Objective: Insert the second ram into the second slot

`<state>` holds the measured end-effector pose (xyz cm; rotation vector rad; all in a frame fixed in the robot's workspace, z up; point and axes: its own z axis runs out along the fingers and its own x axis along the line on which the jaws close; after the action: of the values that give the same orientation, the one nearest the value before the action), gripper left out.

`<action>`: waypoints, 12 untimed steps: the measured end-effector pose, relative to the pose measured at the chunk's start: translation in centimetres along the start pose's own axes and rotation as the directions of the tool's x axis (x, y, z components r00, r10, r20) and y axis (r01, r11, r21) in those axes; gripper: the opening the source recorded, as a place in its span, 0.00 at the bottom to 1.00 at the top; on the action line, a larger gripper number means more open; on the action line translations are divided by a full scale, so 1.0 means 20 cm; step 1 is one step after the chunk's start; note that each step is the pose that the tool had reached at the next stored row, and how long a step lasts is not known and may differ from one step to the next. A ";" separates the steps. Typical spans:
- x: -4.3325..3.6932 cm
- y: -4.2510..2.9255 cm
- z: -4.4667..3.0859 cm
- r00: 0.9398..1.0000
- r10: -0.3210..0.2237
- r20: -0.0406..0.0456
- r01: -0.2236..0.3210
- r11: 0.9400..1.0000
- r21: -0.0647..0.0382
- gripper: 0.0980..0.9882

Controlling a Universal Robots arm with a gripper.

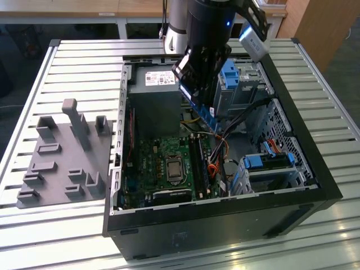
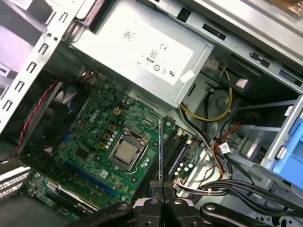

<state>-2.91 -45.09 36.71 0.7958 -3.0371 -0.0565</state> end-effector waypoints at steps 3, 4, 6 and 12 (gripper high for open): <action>0.000 0.000 0.003 0.999 0.040 0.001 -0.040 0.999 0.001 0.02; 0.000 0.000 0.004 0.999 0.053 0.001 -0.053 0.999 0.002 0.02; 0.000 0.000 0.007 0.997 0.083 0.002 -0.083 0.997 0.003 0.02; 0.000 -0.001 0.016 0.985 0.172 0.004 -0.172 0.985 0.006 0.02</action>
<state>-2.91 -45.09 36.38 0.5314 -3.0962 -0.0472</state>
